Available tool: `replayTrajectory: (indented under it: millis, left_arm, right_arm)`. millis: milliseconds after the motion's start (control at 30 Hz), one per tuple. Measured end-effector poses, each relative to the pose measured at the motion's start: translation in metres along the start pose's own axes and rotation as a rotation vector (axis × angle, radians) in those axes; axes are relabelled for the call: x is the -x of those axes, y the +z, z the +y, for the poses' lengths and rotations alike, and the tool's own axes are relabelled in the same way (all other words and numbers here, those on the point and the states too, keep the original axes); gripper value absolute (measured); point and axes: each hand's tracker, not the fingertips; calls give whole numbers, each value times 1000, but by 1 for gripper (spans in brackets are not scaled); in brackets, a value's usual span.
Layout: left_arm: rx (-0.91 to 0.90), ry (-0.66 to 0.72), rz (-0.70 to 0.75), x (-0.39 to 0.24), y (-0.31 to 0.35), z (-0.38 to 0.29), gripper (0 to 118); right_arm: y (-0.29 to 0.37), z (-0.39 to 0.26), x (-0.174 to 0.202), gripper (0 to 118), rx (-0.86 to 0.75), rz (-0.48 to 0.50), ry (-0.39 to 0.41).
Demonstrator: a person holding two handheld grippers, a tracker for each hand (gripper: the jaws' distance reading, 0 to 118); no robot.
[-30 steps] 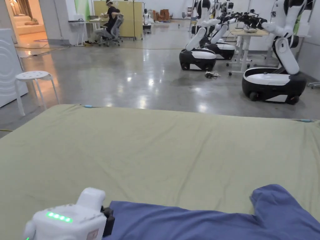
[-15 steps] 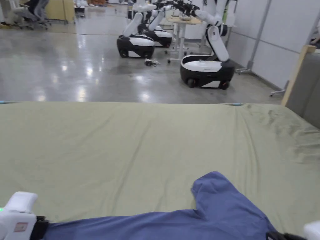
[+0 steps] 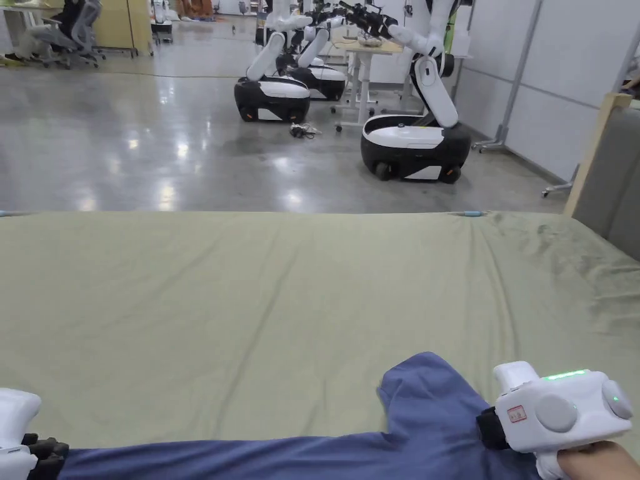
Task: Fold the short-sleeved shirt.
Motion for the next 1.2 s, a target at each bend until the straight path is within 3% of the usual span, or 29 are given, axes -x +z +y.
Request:
replayTrajectory:
  millis: [67,133,200,300,433,533,633,767,900,933,967,1033,1067,1100,1133,1200]
  left_arm:
    - [1,-4,6,0,5,1,9]
    - [-12,19,-1,5,15,1,9]
    - [-27,54,-15,12,25,1,9]
    - [-59,41,-1,15,59,-9,9]
    - [-141,21,0,2,144,-38,9]
    - [-148,21,-14,-6,187,-81,9]
    - [-114,22,-6,-19,200,-132,9]
    - [24,81,-34,-33,168,-201,9]
    - [1,195,22,-30,151,-219,9]
    - [-29,212,-3,-27,154,-217,10]
    - [-42,226,-2,-23,153,-215,21]
    - [-112,205,36,-28,171,-212,56]
    - [-149,188,53,-30,183,-211,81]
    - [-172,185,79,-36,198,-207,93]
    - [-202,181,97,-41,213,-207,98]
    - [-295,187,106,-49,241,-209,98]
  right_arm:
    - [9,0,13,3,-27,-1,9]
    - [39,-7,19,3,-59,47,44]
    - [66,-11,22,3,-135,26,61]
    - [132,-28,13,3,-238,67,43]
    - [213,-83,1,3,-385,65,103]
    - [248,-141,-7,3,-399,69,100]
    - [254,-200,-5,3,-387,66,89]
    - [211,-273,8,3,-266,62,86]
    - [177,-306,14,3,-275,-37,5]
    - [178,-308,11,7,-313,-25,-26]
    - [180,-309,8,33,-343,-14,-57]
    - [194,-303,9,103,-342,-8,-59]
    - [203,-302,9,118,-350,-1,-59]
    - [218,-303,13,117,-380,8,-51]
    - [233,-304,18,117,-437,20,-27]
    - [267,-301,41,117,-501,5,10]
